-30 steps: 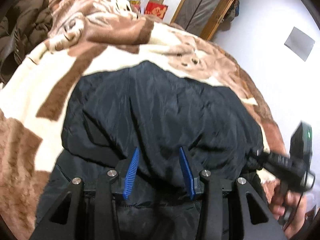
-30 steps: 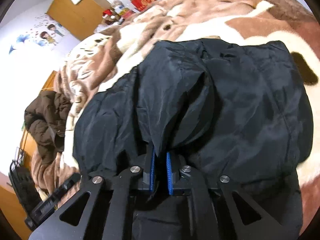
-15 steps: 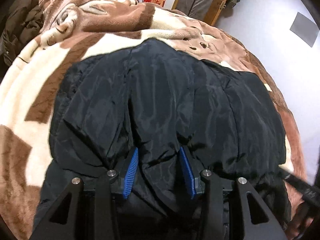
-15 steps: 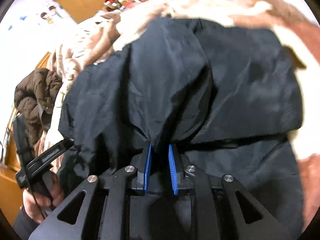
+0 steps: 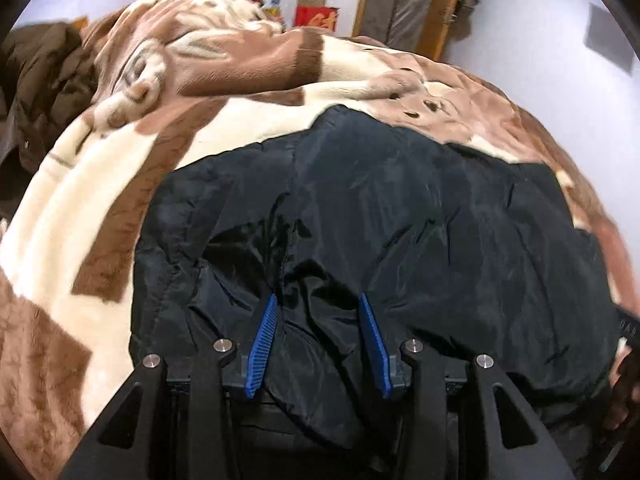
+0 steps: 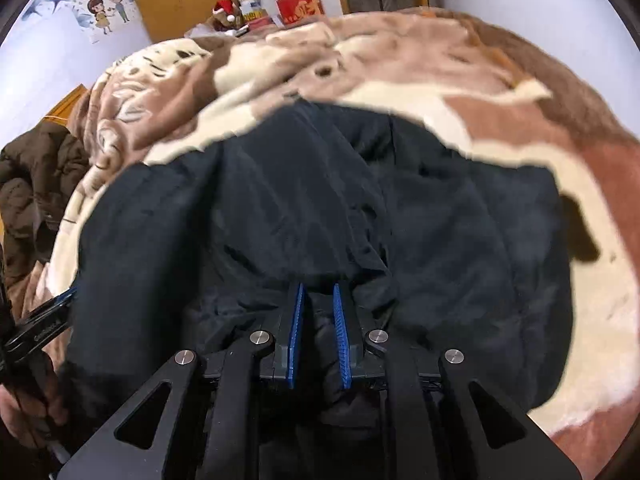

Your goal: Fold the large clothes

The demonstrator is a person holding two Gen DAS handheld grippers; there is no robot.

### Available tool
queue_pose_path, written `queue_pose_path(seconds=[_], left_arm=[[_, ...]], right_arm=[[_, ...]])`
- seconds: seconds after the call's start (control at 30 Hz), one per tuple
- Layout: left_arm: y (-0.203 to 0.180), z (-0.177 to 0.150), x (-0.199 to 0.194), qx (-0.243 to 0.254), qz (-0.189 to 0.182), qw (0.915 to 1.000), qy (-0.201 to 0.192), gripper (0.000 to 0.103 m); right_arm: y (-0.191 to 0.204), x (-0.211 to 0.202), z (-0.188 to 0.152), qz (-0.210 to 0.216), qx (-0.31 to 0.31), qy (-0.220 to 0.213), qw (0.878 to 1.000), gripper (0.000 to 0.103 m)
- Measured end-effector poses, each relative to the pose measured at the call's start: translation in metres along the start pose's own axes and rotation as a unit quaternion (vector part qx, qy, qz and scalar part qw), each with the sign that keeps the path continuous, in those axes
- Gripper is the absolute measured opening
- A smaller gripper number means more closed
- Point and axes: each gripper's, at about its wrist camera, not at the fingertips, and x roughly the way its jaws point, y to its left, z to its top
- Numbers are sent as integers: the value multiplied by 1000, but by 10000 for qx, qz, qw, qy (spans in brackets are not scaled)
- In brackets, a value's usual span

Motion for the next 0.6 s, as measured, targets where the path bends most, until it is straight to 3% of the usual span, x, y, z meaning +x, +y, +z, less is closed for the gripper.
queue_pose_path(seconds=[0.13,0.27,0.43,0.53,0.6], left_arm=[[-1,-7,10,-11,7,10000,-52,45],[0,6,-10,40,-35,10000,74,44],[3,45,-43,100,-205,9983,-529,44],[1,73,-20,127,-137,9984,-527,44],[2,81,8,128,-34,9994,-322,44]], right_arm=[[-5,6,-10,-70,-41,-47,10000,14],[-2,-8,1,1,21,25,10000,14],[5,-50,40,180,-122,-596,9980,17],[12,-36,68,148,-249,-655,9974,17],[12,-13,75,2,-327,-490,9983,17]])
